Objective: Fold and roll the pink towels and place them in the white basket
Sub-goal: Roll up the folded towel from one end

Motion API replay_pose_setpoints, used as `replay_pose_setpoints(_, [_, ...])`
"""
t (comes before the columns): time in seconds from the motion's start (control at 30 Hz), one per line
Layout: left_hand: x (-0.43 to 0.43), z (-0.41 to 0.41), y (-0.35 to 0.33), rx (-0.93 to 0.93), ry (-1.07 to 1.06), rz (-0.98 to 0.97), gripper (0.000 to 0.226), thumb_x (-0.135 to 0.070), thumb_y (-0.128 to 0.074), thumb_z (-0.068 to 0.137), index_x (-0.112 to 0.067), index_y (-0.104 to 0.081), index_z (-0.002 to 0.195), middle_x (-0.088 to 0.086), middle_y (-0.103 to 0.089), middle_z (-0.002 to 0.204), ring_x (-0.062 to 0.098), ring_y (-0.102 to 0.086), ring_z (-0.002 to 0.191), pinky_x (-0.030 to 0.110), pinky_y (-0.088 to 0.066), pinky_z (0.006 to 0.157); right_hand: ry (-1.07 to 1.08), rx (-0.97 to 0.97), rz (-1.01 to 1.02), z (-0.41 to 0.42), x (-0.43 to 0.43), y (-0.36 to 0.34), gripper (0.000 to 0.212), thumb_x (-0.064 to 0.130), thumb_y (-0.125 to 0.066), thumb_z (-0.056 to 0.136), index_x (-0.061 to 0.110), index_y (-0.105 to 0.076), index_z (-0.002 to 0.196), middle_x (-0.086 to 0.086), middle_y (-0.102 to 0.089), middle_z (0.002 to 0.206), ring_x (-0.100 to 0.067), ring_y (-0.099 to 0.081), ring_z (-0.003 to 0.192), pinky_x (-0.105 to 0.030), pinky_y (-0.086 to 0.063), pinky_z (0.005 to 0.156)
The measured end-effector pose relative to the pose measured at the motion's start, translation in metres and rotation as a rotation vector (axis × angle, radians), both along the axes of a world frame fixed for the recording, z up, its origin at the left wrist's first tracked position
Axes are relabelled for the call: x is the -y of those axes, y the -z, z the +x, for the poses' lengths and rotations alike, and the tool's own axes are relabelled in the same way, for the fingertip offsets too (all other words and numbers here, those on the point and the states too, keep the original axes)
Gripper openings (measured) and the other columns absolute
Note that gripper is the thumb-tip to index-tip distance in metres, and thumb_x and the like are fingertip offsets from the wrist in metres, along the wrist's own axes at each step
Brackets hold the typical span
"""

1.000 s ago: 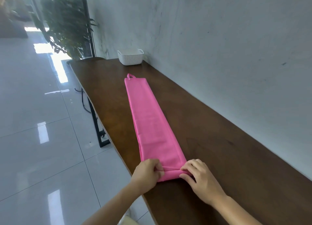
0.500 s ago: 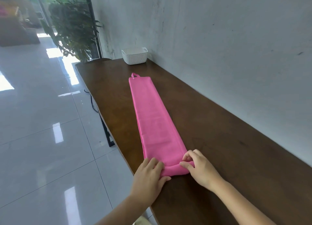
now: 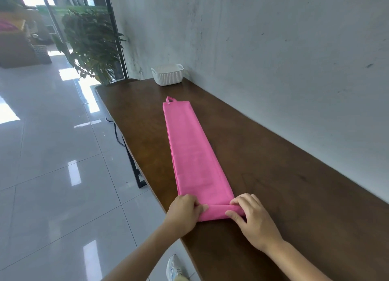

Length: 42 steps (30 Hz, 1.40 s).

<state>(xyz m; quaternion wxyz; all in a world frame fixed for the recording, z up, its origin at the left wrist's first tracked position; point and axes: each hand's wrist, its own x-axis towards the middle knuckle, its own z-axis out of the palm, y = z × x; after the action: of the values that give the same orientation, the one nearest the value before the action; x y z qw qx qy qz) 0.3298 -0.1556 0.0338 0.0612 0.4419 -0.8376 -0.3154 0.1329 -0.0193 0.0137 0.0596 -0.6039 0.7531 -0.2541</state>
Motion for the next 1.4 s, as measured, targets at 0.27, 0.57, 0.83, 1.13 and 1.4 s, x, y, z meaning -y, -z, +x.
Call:
replay_pose_setpoints(0.27, [-0.013,0.02,-0.003,0.009,-0.107,0.052,0.026,-0.045,-0.063,0.096,-0.022,-0.063,0.085,-0.007,-0.065,0.083,0.009,-0.06,0.074,0.022,-0.051,0.066,0.009,0.2,-0.016,0.025,-0.015,0.001,0.052,0.077,-0.042,0.09,0.038,-0.065,0.114,0.033,-0.047,0.114,0.004,-0.047,0.12,-0.003,-0.04,0.088])
replay_pose_setpoints(0.57, [-0.045,0.037,0.019,-0.281,-0.162,-0.251,0.014,-0.04,-0.062,0.098,-0.034,-0.07,0.107,-0.019,-0.057,0.107,0.006,-0.049,0.101,0.024,-0.046,0.093,-0.011,0.31,0.074,0.024,0.016,-0.018,0.032,0.064,-0.058,0.087,0.037,-0.06,0.104,0.025,-0.056,0.106,0.009,-0.055,0.102,-0.009,-0.048,0.077])
replay_pose_setpoints(0.83, [-0.039,0.042,0.017,-0.185,-0.082,-0.26,0.061,-0.068,-0.035,0.089,-0.031,-0.067,0.126,-0.011,-0.051,0.125,0.009,-0.043,0.117,0.019,-0.035,0.102,0.072,0.359,0.062,0.022,0.041,-0.017,0.026,0.058,-0.065,0.087,0.033,-0.059,0.092,0.014,-0.06,0.096,-0.005,-0.061,0.086,-0.017,-0.052,0.067])
replay_pose_setpoints(1.13, [-0.012,0.032,-0.003,0.075,0.02,-0.251,0.029,-0.043,-0.038,0.107,-0.028,-0.059,0.122,-0.009,-0.055,0.127,0.016,-0.04,0.108,0.03,-0.041,0.097,0.038,-0.136,-0.156,0.023,0.014,0.015,0.051,0.063,-0.041,0.097,0.026,-0.065,0.124,0.012,-0.054,0.122,-0.005,-0.049,0.114,-0.019,-0.045,0.093])
replay_pose_setpoints(1.4, [0.008,0.032,-0.016,0.152,0.113,-0.118,0.025,-0.046,-0.044,0.104,-0.024,-0.051,0.112,-0.003,-0.065,0.108,0.021,-0.061,0.096,0.038,-0.051,0.088,0.021,-0.079,-0.107,0.022,0.009,0.014,0.051,0.067,-0.039,0.095,0.031,-0.055,0.128,0.02,-0.048,0.121,0.001,-0.045,0.113,-0.015,-0.042,0.094])
